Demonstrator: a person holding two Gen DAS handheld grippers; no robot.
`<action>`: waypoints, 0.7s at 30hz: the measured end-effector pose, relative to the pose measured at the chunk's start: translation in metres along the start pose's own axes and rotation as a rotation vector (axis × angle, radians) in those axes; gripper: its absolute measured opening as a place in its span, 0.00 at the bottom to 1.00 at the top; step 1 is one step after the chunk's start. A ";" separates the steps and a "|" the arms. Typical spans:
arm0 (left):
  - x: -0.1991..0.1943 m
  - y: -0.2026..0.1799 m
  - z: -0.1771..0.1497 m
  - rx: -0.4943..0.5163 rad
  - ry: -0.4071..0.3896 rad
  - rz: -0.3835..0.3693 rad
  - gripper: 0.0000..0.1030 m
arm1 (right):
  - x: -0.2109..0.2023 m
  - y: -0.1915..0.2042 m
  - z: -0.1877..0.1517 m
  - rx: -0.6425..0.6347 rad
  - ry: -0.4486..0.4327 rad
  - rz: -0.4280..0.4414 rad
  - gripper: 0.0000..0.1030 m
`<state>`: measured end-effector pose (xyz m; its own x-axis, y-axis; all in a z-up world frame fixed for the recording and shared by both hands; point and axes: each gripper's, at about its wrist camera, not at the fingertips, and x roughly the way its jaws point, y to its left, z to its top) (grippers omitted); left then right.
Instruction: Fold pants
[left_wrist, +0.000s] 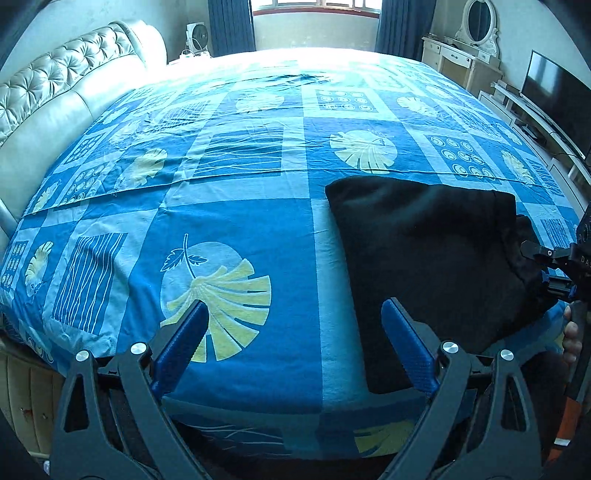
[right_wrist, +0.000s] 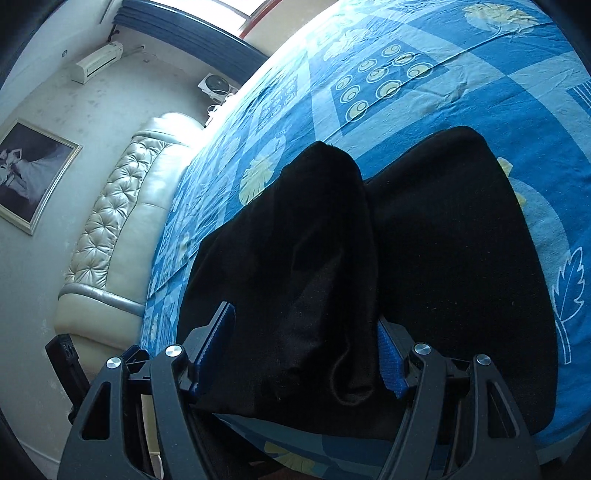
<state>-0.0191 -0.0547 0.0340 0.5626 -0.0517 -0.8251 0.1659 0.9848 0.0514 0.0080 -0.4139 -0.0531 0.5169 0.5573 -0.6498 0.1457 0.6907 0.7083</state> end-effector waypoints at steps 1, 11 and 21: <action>0.001 0.001 -0.001 -0.001 0.004 0.000 0.92 | 0.001 0.002 0.000 -0.007 -0.003 0.005 0.68; 0.000 -0.002 -0.003 0.006 0.008 -0.001 0.92 | 0.005 -0.010 -0.001 0.029 -0.001 0.021 0.22; 0.004 0.000 -0.002 -0.005 0.017 0.004 0.92 | -0.018 0.003 0.005 0.017 -0.065 0.057 0.13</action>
<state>-0.0189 -0.0548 0.0297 0.5497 -0.0453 -0.8341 0.1595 0.9859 0.0515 0.0033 -0.4240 -0.0381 0.5783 0.5644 -0.5891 0.1284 0.6501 0.7489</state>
